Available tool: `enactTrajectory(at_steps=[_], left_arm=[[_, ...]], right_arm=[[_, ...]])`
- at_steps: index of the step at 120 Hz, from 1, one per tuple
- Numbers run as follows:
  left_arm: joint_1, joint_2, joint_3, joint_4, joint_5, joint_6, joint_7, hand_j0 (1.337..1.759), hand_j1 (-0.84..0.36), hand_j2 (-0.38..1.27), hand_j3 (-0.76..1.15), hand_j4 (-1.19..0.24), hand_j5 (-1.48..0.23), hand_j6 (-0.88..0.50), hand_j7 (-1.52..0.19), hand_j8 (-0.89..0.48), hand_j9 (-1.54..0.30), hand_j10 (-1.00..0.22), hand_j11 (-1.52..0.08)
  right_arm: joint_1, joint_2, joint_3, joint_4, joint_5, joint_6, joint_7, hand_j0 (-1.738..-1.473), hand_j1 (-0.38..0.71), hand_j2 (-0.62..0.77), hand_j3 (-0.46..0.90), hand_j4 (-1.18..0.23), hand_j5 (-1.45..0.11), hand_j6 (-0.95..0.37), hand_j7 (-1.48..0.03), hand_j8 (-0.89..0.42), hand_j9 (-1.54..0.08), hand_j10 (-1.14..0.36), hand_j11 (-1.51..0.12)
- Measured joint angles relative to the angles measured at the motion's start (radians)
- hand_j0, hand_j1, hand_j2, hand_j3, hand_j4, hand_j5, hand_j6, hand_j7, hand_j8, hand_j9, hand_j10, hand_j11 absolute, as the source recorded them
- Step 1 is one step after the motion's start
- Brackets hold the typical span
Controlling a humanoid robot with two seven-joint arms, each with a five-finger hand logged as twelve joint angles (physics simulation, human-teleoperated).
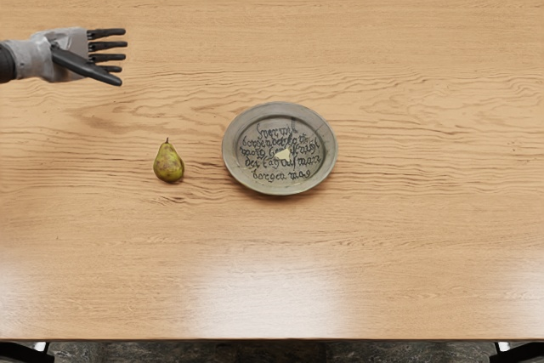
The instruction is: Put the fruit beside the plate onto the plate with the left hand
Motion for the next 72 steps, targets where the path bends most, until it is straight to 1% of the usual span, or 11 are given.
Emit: enactTrajectory(at_steps=[17, 33, 43, 46, 49, 51, 53, 56, 60, 65, 72], left_arm=[[0.010, 0.045, 0.003, 0.001, 0.002, 0.000, 0.011, 1.658, 0.34, 0.00, 0.00, 0.00, -0.01, 0.00, -0.01, 0.00, -0.01, 0.00, -0.01], [0.008, 0.048, 0.008, 0.002, 0.006, 0.000, 0.016, 1.658, 0.34, 0.00, 0.00, -0.01, -0.01, -0.01, -0.01, -0.01, -0.01, -0.01, -0.01], [0.008, 0.096, 0.011, 0.001, 0.012, 0.000, 0.018, 1.658, 0.34, 0.00, 0.00, -0.01, -0.01, 0.00, -0.01, 0.00, -0.01, 0.00, -0.01], [0.009, 0.097, 0.015, -0.004, 0.018, 0.000, 0.019, 1.658, 0.34, 0.00, 0.00, -0.01, -0.01, 0.00, -0.01, 0.00, -0.01, 0.00, -0.01], [0.011, 0.112, 0.018, -0.023, 0.028, 0.000, 0.019, 1.658, 0.34, 0.00, 0.00, -0.01, -0.01, -0.01, -0.01, -0.01, -0.01, -0.01, -0.01], [0.011, 0.140, 0.020, -0.050, 0.038, 0.000, 0.019, 1.658, 0.34, 0.00, 0.00, -0.01, -0.01, -0.01, -0.01, -0.01, -0.01, -0.01, -0.01], [0.011, 0.178, 0.022, -0.092, 0.050, 0.000, 0.019, 1.658, 0.34, 0.00, 0.00, -0.01, -0.01, -0.01, -0.01, -0.01, -0.01, -0.01, -0.01], [0.011, 0.236, 0.024, -0.175, 0.072, 0.033, 0.019, 1.658, 0.34, 0.00, 0.00, -0.01, -0.01, -0.01, -0.01, 0.00, -0.01, 0.00, -0.01], [0.010, 0.290, 0.027, -0.302, 0.105, 0.123, 0.019, 1.658, 0.34, 0.00, 0.00, -0.01, -0.01, 0.00, -0.01, 0.00, -0.01, 0.00, -0.01], [0.010, 0.303, 0.029, -0.444, 0.142, 0.249, 0.019, 1.658, 0.34, 0.00, 0.00, 0.00, -0.01, 0.00, -0.01, 0.00, -0.01, 0.00, -0.01], [0.011, 0.297, 0.036, -0.580, 0.185, 0.398, 0.019, 1.658, 0.34, 0.00, 0.00, -0.01, -0.01, -0.01, -0.01, -0.01, -0.01, -0.01, -0.01]], right_arm=[[0.007, 0.000, 0.000, 0.004, 0.002, 0.000, 0.000, -1.658, -0.34, 0.00, 0.00, -0.01, -0.01, -0.01, -0.01, -0.01, -0.01, -0.01, -0.01], [0.010, 0.000, -0.001, 0.007, 0.003, 0.000, 0.000, -1.658, -0.34, 0.00, 0.00, -0.01, -0.01, -0.01, -0.01, -0.01, -0.01, -0.01, -0.01], [0.010, 0.000, -0.002, 0.008, 0.002, 0.000, 0.000, -1.658, -0.34, 0.00, 0.00, -0.01, -0.01, -0.01, -0.01, -0.01, -0.01, -0.01, -0.01], [0.010, 0.000, -0.002, 0.008, 0.003, 0.000, 0.000, -1.658, -0.34, 0.00, 0.00, -0.01, -0.01, -0.01, -0.01, -0.01, -0.01, -0.01, -0.01], [0.010, 0.000, -0.002, 0.008, 0.003, 0.000, 0.000, -1.658, -0.34, 0.00, 0.00, -0.01, -0.01, -0.01, -0.01, -0.01, -0.01, -0.01, -0.01], [0.010, 0.000, -0.002, 0.008, 0.003, 0.000, 0.000, -1.658, -0.34, 0.00, 0.00, -0.01, -0.01, -0.01, -0.01, -0.01, -0.01, -0.01, -0.01], [0.010, 0.000, -0.002, 0.008, 0.003, 0.000, 0.000, -1.658, -0.34, 0.00, 0.00, -0.01, -0.01, -0.01, -0.01, -0.01, -0.01, -0.01, -0.01], [0.010, 0.000, -0.002, 0.008, 0.002, 0.000, 0.000, -1.658, -0.34, 0.00, 0.00, -0.01, -0.01, -0.01, -0.01, -0.01, -0.01, -0.01, -0.01], [0.010, 0.000, -0.002, 0.008, 0.003, 0.000, 0.000, -1.658, -0.34, 0.00, 0.00, -0.01, -0.01, -0.01, -0.01, -0.01, -0.01, -0.01, -0.01], [0.010, 0.000, -0.002, 0.008, 0.003, 0.000, 0.000, -1.658, -0.34, 0.00, 0.00, -0.01, -0.01, -0.01, -0.01, -0.01, -0.01, -0.01, -0.01], [0.010, 0.000, -0.002, 0.008, 0.003, 0.000, 0.000, -1.658, -0.34, 0.00, 0.00, -0.01, -0.01, -0.01, -0.01, -0.01, -0.01, -0.01, -0.01]])
